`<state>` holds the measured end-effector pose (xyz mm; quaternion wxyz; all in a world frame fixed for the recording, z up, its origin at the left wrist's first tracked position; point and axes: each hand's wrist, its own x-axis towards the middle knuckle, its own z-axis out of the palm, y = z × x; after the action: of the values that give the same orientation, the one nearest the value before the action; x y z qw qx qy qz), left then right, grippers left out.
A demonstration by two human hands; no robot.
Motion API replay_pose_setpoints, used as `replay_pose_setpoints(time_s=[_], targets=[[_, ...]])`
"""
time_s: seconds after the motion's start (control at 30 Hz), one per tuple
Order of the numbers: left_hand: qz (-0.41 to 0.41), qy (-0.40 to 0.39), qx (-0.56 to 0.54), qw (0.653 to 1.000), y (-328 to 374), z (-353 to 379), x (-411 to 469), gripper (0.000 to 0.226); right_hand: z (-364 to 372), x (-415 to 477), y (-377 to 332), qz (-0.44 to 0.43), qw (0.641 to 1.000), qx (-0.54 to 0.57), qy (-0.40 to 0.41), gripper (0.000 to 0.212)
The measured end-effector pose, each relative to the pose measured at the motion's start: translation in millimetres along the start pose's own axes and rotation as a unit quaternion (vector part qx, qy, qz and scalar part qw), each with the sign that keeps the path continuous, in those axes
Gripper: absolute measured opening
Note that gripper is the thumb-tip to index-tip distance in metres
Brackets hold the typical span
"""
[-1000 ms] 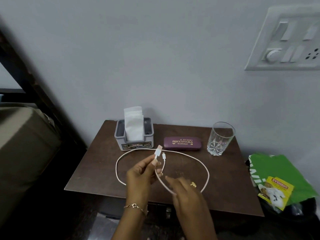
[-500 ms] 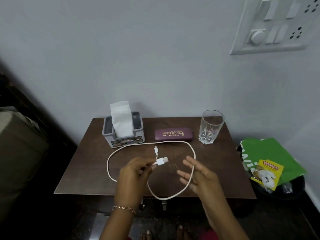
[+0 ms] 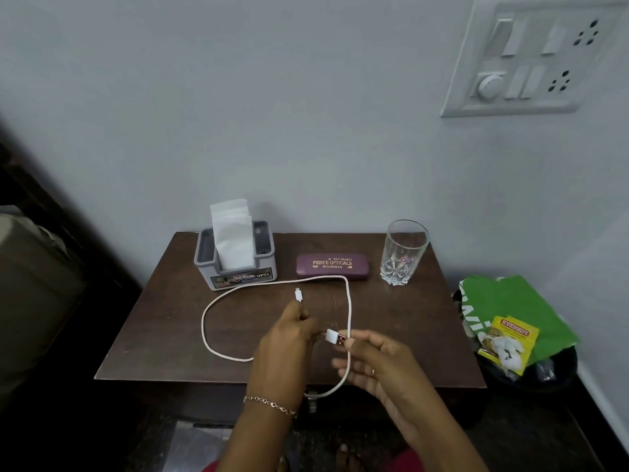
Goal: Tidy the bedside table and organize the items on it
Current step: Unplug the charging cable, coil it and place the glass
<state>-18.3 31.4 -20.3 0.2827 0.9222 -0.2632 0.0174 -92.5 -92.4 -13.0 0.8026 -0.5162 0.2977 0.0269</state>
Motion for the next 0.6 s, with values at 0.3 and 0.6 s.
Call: replay_pose_setpoints(time_s=[0.3,0.6], targets=[[0.030,-0.011,0.008,0.999,7.3,2.0,-1.0,0.005,2.8,-0.4,-1.1,0.059,0.993,0.093,-0.032,0.021],[-0.116,0.019,-0.333,0.936,4.4,9.2,-4.4,0.026,3.9,3.9,4.8,0.023,0.993,0.112,-0.007,0.012]])
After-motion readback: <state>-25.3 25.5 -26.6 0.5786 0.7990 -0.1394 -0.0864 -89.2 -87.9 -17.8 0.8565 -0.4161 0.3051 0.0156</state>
